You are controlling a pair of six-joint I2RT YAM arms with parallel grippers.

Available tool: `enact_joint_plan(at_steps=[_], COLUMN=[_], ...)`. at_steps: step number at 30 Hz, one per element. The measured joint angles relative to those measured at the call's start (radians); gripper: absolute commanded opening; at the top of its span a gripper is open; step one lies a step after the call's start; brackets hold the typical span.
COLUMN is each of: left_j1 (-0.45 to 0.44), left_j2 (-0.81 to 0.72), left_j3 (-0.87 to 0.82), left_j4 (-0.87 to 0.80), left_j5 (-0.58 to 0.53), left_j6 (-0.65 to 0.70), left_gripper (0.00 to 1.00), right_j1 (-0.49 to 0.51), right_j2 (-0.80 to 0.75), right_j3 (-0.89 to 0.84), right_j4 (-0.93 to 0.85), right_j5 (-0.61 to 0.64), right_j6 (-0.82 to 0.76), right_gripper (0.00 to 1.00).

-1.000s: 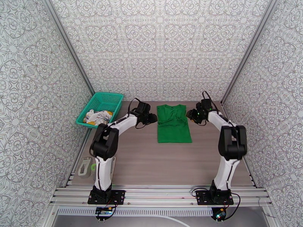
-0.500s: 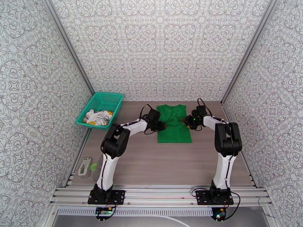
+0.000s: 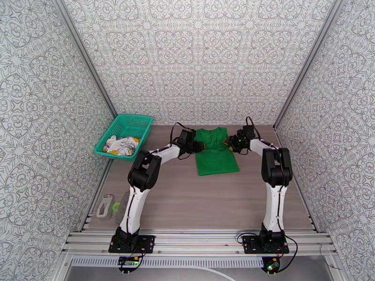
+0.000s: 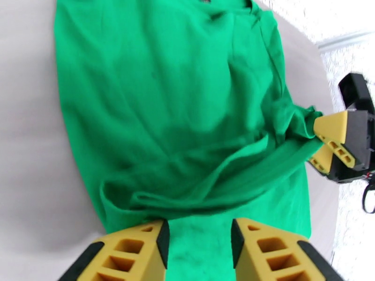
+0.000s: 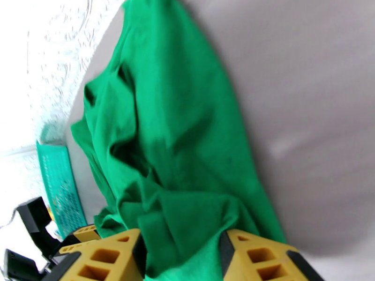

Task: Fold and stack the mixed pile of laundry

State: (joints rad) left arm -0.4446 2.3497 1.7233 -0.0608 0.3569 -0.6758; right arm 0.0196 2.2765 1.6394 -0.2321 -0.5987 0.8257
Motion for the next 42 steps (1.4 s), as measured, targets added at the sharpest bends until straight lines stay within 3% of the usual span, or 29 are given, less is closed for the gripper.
enact_joint_plan(at_steps=[9,15,22,29,36,42], left_j1=[0.046,0.042,-0.065,-0.208,-0.200,-0.173], left_j2=[0.018,-0.066,-0.240,-0.217,-0.174,-0.251], left_j3=[0.001,-0.101,-0.219,-0.275,-0.312,-0.406], left_j4=[0.129,0.132,0.086,0.063,0.009,-0.038], left_j5=[0.016,0.006,-0.013,0.006,0.023,0.040], left_j6=[-0.077,-0.080,-0.059,-0.058,-0.042,0.049], left_gripper=[0.48,0.48,0.40,0.37,0.36,0.36], right_j1=[-0.033,-0.053,-0.035,0.013,0.013,0.014], right_j2=[-0.001,-0.158,-0.345,-0.351,-0.395,-0.483], right_j3=[-0.019,-0.146,-0.354,-0.525,-0.593,-0.664], right_j4=[0.076,-0.001,-0.021,0.001,0.035,-0.053], right_j5=[-0.056,-0.005,0.068,0.073,0.083,0.124], right_j6=[0.068,-0.007,-0.095,-0.120,-0.132,-0.145], right_gripper=[0.54,0.53,0.47,0.44,0.44,0.44])
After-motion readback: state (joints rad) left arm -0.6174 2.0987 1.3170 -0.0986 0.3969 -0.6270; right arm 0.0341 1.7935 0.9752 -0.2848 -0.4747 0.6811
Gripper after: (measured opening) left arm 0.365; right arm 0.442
